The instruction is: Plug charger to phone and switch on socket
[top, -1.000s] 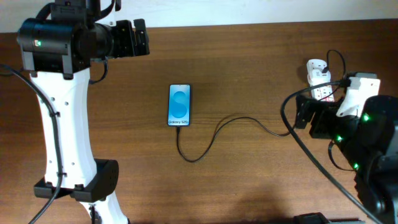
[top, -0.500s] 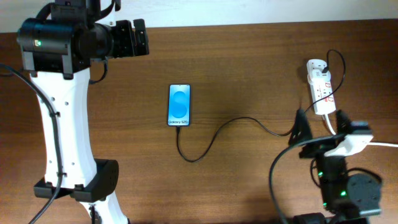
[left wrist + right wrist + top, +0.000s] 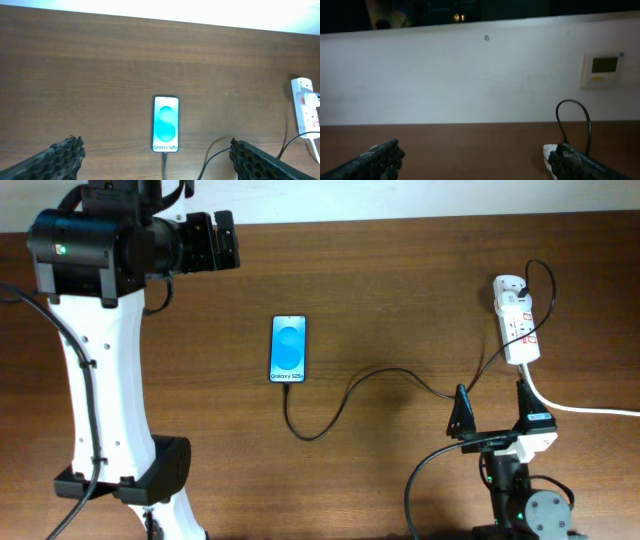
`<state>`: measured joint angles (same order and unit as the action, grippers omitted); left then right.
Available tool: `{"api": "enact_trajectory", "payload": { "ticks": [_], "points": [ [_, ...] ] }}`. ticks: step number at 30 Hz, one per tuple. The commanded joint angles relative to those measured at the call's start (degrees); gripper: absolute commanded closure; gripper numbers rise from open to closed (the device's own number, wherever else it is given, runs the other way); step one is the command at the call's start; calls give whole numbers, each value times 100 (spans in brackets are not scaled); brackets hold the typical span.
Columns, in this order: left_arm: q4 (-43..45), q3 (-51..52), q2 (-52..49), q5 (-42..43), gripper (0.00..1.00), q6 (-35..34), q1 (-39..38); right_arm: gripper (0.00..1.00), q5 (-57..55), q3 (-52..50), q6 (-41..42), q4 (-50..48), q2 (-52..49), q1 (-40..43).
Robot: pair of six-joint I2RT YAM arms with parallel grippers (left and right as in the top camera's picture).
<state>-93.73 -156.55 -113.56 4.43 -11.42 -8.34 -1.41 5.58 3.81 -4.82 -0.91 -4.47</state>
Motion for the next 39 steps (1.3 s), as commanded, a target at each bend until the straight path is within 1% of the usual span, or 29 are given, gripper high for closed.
{"api": "enact_trajectory", "payload": {
  "ticks": [1,7,12,14,15,39],
  "points": [
    [-4,-46,66,-42,1,35,0,2,76,-205,-59,-39,72,37],
    [-4,-46,66,-42,1,35,0,2,81,-527,-42,4,72,35],
    [-4,-46,66,-42,1,35,0,2,101,-527,-39,448,72,31],
    [-4,-46,66,-42,1,33,0,2,212,-527,-39,894,72,31],
    [-4,-46,66,-42,1,35,0,2,243,-527,-37,940,72,31],
    [-9,-46,66,-42,1,35,0,2,245,-527,-39,935,70,33]
  ]
}}
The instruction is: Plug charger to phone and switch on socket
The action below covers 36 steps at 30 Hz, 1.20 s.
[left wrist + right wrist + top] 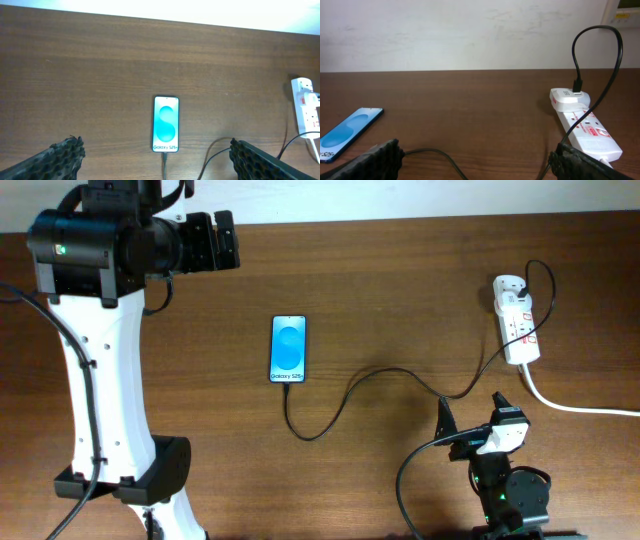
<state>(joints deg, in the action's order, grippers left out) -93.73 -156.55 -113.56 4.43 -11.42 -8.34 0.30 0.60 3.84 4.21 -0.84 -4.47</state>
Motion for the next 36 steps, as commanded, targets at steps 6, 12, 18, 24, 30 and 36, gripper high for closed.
{"api": "enact_trajectory", "payload": {
  "ticks": [6,12,18,24,30,36],
  "points": [
    [-48,-31,55,-138,1,83,0,2,74,-28,-42,33,63,33],
    [212,529,313,-208,1,98,26,2,74,-28,-42,33,63,33],
    [1843,2800,1362,-118,1,98,26,2,74,-28,-42,33,63,33],
    [3668,5534,2852,-129,1,313,26,2,74,-28,-42,33,63,33],
    [5348,7958,4461,-127,1,706,26,2,74,-28,-42,33,63,33],
    [6736,10129,6046,-125,1,721,216,2,74,-28,-42,33,63,33]
  ]
}}
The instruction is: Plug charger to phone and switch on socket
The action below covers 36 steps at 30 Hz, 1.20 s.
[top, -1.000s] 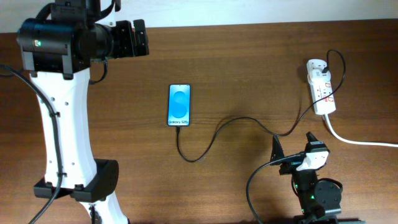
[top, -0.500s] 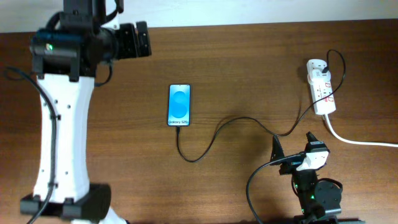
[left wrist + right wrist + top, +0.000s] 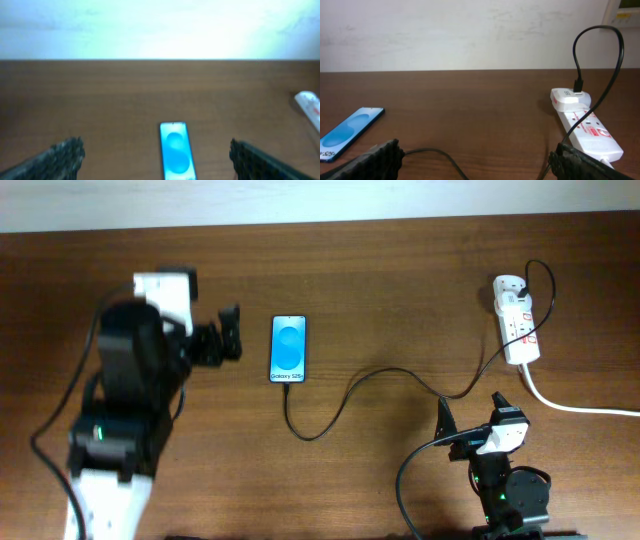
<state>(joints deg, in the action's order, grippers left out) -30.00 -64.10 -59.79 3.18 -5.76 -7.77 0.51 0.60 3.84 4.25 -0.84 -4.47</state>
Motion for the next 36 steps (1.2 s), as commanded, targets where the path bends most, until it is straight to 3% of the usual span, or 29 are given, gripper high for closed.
{"api": "enact_trajectory", "payload": {
  "ticks": [1,6,16,24,36],
  "points": [
    [544,1241,949,0,1,155,214,2,52,-28,-42,28,63,33],
    [1290,2538,2000,0,1,195,417,2,52,-28,-42,28,63,33],
    [2916,4485,3429,0,1,1558,446,2,52,-28,-42,28,63,33],
    [3091,5469,4572,-7,1,2802,490,2,52,-28,-42,28,63,33],
    [3147,6293,5576,-216,1,2863,511,2,52,-28,-42,26,63,33]
  ]
}}
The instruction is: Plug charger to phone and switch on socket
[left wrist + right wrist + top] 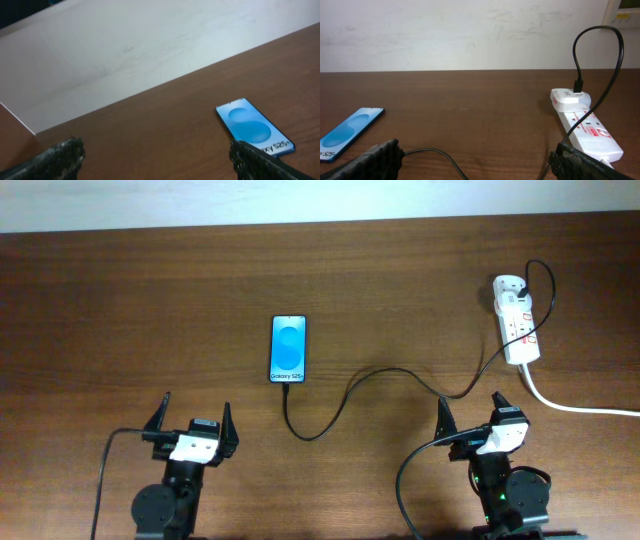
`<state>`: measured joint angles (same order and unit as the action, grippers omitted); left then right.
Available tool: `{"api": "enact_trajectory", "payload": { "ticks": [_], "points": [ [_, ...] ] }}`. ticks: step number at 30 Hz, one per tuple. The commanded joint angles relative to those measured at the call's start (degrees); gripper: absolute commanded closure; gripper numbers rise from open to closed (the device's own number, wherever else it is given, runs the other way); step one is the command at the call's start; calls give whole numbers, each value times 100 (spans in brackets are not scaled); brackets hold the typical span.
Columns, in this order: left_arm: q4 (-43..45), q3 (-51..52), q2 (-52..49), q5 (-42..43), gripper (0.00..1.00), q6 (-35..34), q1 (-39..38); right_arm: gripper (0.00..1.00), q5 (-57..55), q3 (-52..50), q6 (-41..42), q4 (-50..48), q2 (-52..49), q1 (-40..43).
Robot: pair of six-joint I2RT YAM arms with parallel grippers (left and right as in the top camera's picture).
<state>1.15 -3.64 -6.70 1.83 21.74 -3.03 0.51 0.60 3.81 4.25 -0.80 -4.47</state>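
A phone [288, 348] with a lit blue screen lies face up in the middle of the brown table; it also shows in the left wrist view [254, 127] and the right wrist view [350, 131]. A black charger cable [370, 380] runs from its near end to a white socket strip [516, 320] at the far right. The strip [582, 125] has the charger plugged into its far end. My left gripper [193, 425] stands open at the front left. My right gripper [478, 418] stands open at the front right, with the cable [437, 156] lying between its fingers.
A white mains lead [585, 405] runs off the table's right edge from the strip. A pale wall [470, 35] stands behind the table's far edge.
My left arm has come down from beside the phone to the table's front left edge, its gripper still open. The right arm, phone and cable have not moved.
At first my left arm was raised high at the far left, and my right gripper stood by the strip. Then the right arm sat back at the front edge. The left arm then stood lower, beside the phone, and now rests at the front left.
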Motion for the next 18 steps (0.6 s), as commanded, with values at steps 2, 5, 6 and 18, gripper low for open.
{"api": "enact_trajectory", "payload": {
  "ticks": [2,5,6,18],
  "points": [
    [-114,317,457,-72,1,111,35,2,52,-28,-39,28,59,33],
    [-297,317,649,-57,1,109,35,2,52,-28,-39,28,59,33],
    [-319,317,645,-57,1,109,35,2,52,-28,-39,26,59,33],
    [-590,313,640,-59,1,-44,4,2,52,-28,-39,28,59,33]
  ]
}}
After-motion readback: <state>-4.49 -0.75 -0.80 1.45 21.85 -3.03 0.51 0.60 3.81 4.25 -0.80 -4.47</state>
